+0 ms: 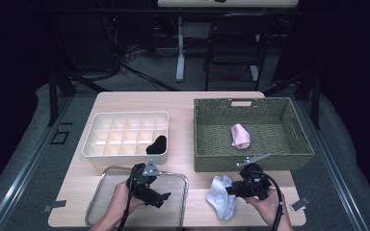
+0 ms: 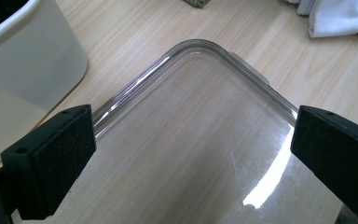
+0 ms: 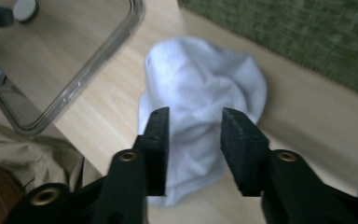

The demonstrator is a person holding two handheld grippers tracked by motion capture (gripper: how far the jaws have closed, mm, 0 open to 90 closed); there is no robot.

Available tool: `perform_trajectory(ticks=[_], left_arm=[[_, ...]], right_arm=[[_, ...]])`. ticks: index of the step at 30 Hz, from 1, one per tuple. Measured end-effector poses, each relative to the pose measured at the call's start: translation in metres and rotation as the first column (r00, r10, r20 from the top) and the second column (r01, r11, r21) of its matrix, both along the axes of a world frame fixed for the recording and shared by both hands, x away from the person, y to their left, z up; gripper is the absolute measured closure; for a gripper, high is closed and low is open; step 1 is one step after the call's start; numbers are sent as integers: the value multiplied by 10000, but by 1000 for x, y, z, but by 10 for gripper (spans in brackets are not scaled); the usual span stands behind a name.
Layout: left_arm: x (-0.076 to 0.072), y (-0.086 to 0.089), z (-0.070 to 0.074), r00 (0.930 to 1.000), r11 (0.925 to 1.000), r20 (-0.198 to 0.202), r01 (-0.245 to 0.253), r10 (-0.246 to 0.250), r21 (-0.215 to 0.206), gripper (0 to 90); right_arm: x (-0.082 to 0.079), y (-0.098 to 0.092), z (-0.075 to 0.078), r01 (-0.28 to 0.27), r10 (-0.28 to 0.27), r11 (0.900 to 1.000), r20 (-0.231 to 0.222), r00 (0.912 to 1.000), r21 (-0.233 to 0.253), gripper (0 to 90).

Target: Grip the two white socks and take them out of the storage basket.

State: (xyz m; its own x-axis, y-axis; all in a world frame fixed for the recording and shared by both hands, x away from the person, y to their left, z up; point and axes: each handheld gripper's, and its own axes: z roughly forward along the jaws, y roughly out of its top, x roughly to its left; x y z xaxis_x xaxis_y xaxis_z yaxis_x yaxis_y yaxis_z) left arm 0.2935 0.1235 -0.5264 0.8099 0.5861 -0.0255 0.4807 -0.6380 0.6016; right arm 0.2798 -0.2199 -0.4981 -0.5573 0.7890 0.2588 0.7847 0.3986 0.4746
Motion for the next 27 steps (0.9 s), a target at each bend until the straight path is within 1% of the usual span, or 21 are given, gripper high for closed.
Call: perform_trajectory(ticks=[1,3,4,5,6,7,8,11,12,13,14,15,16,18,20,21,22,23,24,26,27], left_arm=[[0,0,0,10000,10000,2,6,-6,3,0],[0,-1,-1,10000,10000,16,23,-23,11,0],[0,-2,0,9999,9999,-32,102,-102,48,0],[-1,-3,-1,10000,10000,54,45,-45,63,0],[-1,-3,-1,10000,10000,60,53,-53,39,0],[-1,-3,-1,10000,10000,64,55,-55,42,0],[-1,-3,-1,10000,10000,65,51,-51,47,0],[0,-2,-1,10000,10000,-25,65,-65,58,0],[0,-2,-1,10000,10000,-19,69,-68,66,0],[-1,-2,-1,10000,9999,-19,93,-93,49,0],[-1,-3,-1,10000,10000,54,45,-45,72,0],[-2,-3,-1,10000,10000,75,40,-41,48,0],[-2,-3,-1,10000,10000,40,76,-76,50,0],[-2,-3,-1,10000,9999,27,90,-90,84,0],[-2,-3,-1,9999,9999,13,111,-111,63,0],[-2,-3,-1,9999,9999,22,122,-122,69,0],[-2,-3,-1,9999,9999,21,128,-129,64,0],[-1,-3,-1,9999,9999,17,116,-116,57,0],[-1,-3,-1,9999,9999,-7,105,-105,66,0],[-1,-4,-2,10000,10000,18,61,-61,64,0],[-1,-5,-2,10000,9999,15,87,-88,79,0]], right_arm=[[0,2,1,-16,16,10000,284,9996,28,683],[2,5,-2,-139,139,9999,287,9995,-32,703],[2,8,-5,-212,210,9998,369,9991,46,718],[4,10,-8,-326,327,9995,288,9991,-18,721],[6,14,-14,-394,396,9990,112,9992,-204,728],[7,15,-17,-379,380,9991,22,9993,-200,732],[8,16,-20,-421,419,9983,-58,9991,-400,736],[10,19,-27,-196,191,9977,-72,9998,-655,742],[10,19,-29,-126,113,9967,-167,9998,-803,742],[10,21,-32,105,-119,9956,-146,9998,-935,742],[10,22,-33,117,-140,9909,-158,9998,-1338,741],[11,22,-35,286,-306,9926,-153,9994,-1180,739],[11,22,-35,385,-407,9900,-131,9991,-1359,735],[11,21,-34,442,-480,9890,-235,9986,-1409,723],[11,20,-34,411,-464,9903,-369,9982,-1324,680],[11,17,-32,373,-429,9931,-478,9979,-1111,656],[11,13,-30,363,-401,9966,-506,9979,-737,642],[10,9,-27,488,-505,9977,-360,9981,-470,625],[9,6,-24,794,-795,9968,-99,9968,-126,607],[10,0,-21,1017,-1018,9948,128,9947,49,600],[11,0,-22,1118,-1119,9933,23,9937,289,573]])
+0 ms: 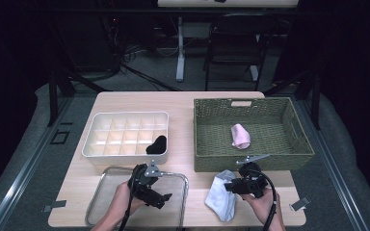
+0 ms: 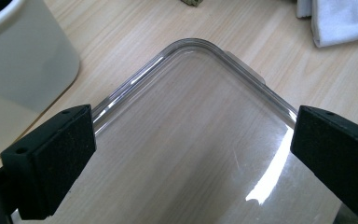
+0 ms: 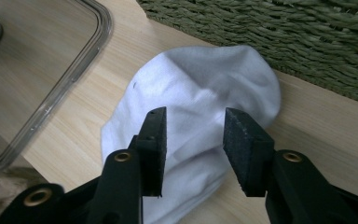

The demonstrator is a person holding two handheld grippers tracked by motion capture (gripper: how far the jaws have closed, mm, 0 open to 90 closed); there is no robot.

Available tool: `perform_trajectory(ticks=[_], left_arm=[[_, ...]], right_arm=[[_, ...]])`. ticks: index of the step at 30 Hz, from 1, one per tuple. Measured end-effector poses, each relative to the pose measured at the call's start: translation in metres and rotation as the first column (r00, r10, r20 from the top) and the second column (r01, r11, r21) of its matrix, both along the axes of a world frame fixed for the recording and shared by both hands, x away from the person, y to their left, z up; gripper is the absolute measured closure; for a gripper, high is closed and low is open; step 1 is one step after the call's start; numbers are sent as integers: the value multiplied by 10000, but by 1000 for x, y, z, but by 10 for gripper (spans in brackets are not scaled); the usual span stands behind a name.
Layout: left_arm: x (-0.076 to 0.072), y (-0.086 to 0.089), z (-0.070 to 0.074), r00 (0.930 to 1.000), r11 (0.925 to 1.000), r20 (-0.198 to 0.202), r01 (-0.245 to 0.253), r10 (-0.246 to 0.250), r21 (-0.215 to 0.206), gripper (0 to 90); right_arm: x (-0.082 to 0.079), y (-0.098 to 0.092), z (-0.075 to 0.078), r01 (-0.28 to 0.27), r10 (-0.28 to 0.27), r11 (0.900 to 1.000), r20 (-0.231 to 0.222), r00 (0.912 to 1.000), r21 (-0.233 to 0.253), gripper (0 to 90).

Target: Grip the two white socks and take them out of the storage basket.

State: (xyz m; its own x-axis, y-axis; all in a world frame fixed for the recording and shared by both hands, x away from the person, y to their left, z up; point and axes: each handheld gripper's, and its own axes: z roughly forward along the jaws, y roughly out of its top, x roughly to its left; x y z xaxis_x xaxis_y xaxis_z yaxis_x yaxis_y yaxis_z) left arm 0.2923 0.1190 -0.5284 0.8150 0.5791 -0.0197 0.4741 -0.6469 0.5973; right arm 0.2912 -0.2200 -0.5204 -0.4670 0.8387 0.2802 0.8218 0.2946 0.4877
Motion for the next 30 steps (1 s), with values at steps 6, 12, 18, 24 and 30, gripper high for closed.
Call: perform_trajectory(ticks=[6,12,18,24,30], left_arm=[[-1,-2,-1,10000,10000,4,76,-76,56,0],[-1,-2,0,10000,9999,26,59,-59,110,0],[-1,-2,0,10000,9999,41,71,-72,106,0],[-1,-3,-1,10000,9999,29,93,-93,94,0],[-2,-4,0,9999,9999,49,118,-119,115,0]], right_arm=[[8,10,-17,-247,216,9992,-908,9956,-324,613],[5,9,-11,-162,147,9996,-616,9980,-239,751],[-1,10,2,-242,240,9996,-113,9996,-154,777],[-9,17,13,-456,458,9989,282,9986,-67,777],[-10,22,11,-456,464,9981,183,9988,-408,735]])
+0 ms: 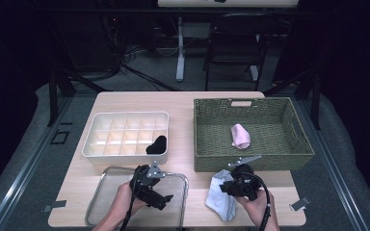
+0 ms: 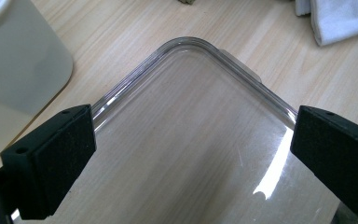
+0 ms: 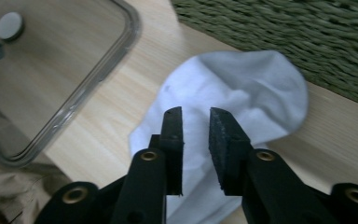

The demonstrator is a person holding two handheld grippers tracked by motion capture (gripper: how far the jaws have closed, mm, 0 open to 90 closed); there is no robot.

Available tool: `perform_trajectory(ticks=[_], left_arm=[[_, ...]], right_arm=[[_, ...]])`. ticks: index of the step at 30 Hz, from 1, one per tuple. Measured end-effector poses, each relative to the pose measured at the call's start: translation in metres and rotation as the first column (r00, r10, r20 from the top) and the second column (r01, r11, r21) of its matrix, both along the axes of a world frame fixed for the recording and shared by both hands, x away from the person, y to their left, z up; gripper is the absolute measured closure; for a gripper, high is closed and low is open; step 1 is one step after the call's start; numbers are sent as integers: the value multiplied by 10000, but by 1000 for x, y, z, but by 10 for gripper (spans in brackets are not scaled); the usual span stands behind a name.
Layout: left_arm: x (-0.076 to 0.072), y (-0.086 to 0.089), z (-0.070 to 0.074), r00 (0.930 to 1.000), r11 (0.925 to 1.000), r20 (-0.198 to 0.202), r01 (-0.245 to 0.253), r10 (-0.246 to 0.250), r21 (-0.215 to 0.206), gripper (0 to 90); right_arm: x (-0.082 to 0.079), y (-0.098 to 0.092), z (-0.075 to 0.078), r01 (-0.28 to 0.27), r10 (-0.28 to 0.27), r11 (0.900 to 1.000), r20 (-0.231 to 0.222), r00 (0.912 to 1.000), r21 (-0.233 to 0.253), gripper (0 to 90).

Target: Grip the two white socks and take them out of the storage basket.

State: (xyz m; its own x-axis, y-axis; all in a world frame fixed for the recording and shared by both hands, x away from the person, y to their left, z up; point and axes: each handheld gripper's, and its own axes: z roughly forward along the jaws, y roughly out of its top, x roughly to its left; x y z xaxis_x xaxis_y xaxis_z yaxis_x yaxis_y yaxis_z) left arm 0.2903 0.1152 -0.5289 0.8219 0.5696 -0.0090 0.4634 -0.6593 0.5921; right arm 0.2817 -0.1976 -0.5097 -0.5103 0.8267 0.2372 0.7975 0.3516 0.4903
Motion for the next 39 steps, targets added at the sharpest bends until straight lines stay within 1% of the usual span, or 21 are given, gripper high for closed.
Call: perform_trajectory(ticks=[2,4,6,7,9,11,16,18,20,23,25,27,30,31,32,33,34,35,36,37,39], left_arm=[[0,1,0,10000,10000,-14,-33,33,11,0],[1,1,0,10000,10000,-34,-39,39,-12,0],[1,0,-1,10000,10000,-33,-8,9,47,0],[1,0,-1,10000,10000,-44,23,-23,17,0],[0,-1,-1,10000,10000,-44,52,-51,38,0],[1,-1,-1,10000,10000,-58,43,-43,45,0],[1,0,-1,10000,10000,-63,25,-25,25,0],[1,0,-1,10000,10000,-34,26,-26,68,0],[1,1,0,10000,10000,-31,12,-12,56,0],[1,2,0,10000,10000,-30,-20,20,-6,0],[1,2,0,10000,10000,-30,-11,11,24,0],[1,1,-1,10000,10000,-53,3,-2,23,0],[1,0,0,10000,10000,-38,36,-36,52,0],[1,0,0,10000,10000,-33,23,-23,66,0],[1,0,0,10000,10000,-34,14,-14,61,0],[1,1,0,10000,10000,-34,6,-5,64,0],[1,1,0,10000,10000,-40,3,-3,63,0],[1,1,0,10000,10000,-41,6,-5,68,0],[1,1,0,10000,10000,-43,19,-19,83,0],[1,0,0,10000,10000,-50,26,-26,81,0],[1,0,-1,10000,10000,-62,71,-71,54,0]], right_arm=[[3,-6,-3,382,-380,9992,142,9992,-113,652],[7,-12,-6,712,-712,9975,54,9974,35,519],[11,-16,-10,1012,-1010,9946,-111,9948,220,493],[14,-17,-15,1059,-1051,9939,-289,9940,301,466],[18,-16,-21,1162,-1150,9930,-491,9922,229,466],[21,-15,-25,1168,-1161,9931,-689,9908,57,512],[26,-14,-33,1067,-1061,9943,-967,9896,6,704],[25,-16,-32,1129,-1125,9936,-911,9895,-16,753],[24,-19,-29,1215,-1212,9926,-797,9894,-20,767],[19,-28,-20,1466,-1455,9890,-450,9883,216,782],[16,-34,-15,1500,-1487,9879,-363,9882,384,805],[14,-38,-14,1470,-1441,9869,-473,9884,666,833],[14,-39,-16,1488,-1441,9861,-654,9874,737,828],[16,-38,-18,1511,-1459,9861,-749,9865,690,789],[16,-38,-19,1542,-1482,9851,-799,9857,757,750],[17,-39,-20,1594,-1512,9826,-876,9846,954,718],[18,-39,-21,1530,-1426,9833,-1049,9842,983,690],[19,-38,-22,1531,-1420,9835,-1135,9833,965,693],[19,-38,-24,1607,-1494,9823,-1146,9821,962,719],[19,-36,-25,1537,-1429,9846,-1230,9821,834,769],[18,-34,-24,1543,-1450,9850,-1140,9828,777,829]])
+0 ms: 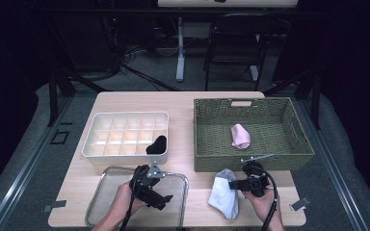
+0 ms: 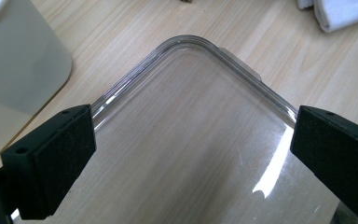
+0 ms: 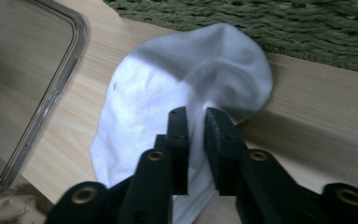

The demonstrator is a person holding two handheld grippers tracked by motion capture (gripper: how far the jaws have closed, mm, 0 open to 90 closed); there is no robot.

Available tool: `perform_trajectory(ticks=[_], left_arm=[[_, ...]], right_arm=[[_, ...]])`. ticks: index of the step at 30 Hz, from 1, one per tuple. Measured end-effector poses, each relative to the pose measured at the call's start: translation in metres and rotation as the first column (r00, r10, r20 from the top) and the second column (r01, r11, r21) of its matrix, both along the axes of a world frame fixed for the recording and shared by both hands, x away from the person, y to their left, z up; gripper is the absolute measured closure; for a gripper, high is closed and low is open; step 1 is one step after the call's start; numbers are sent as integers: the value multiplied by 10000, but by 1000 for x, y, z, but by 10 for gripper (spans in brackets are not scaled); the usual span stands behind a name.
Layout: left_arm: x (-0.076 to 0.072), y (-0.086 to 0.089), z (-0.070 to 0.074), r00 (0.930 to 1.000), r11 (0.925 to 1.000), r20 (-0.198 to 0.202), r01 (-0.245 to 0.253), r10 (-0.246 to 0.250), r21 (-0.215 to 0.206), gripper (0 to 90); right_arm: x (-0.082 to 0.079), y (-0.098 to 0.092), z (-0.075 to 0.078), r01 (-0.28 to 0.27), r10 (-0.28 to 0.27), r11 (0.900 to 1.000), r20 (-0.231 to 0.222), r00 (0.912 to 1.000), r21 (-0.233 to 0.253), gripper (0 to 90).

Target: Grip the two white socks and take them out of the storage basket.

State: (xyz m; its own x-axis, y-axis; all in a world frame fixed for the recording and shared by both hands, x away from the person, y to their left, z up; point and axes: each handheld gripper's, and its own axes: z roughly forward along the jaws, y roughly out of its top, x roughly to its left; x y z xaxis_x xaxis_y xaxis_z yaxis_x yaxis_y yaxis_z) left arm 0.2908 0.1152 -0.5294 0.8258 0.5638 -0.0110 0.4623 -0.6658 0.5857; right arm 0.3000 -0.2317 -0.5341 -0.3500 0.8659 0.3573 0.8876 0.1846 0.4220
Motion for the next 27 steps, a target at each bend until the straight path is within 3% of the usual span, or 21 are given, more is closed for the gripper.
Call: perform_trajectory(ticks=[8,16,19,21,23,25,27], left_arm=[[-1,-1,0,10000,10000,26,19,-19,47,0],[-1,-3,-1,10000,10000,8,45,-45,48,0],[-1,-4,-1,10000,10000,-1,71,-71,64,0],[-1,-4,-1,9998,9998,-92,159,-158,88,0],[-2,-5,-1,9998,9998,-71,160,-159,113,0],[-2,-5,-1,9999,9998,-5,121,-121,153,0],[-2,-5,-1,9998,9998,-106,176,-175,104,0]], right_arm=[[-11,13,20,-542,530,9985,876,9947,109,872],[-23,38,35,-1591,1527,9866,1414,9781,348,871],[-24,50,30,-2077,2034,9779,1221,9714,234,870],[-23,59,22,-2348,2329,9720,835,9689,136,869],[-19,66,8,-2678,2680,9634,172,9633,-124,868],[-18,68,1,-2682,2682,9633,-12,9634,-127,866],[-16,71,-7,-3001,2986,9534,-429,9534,-324,829]])
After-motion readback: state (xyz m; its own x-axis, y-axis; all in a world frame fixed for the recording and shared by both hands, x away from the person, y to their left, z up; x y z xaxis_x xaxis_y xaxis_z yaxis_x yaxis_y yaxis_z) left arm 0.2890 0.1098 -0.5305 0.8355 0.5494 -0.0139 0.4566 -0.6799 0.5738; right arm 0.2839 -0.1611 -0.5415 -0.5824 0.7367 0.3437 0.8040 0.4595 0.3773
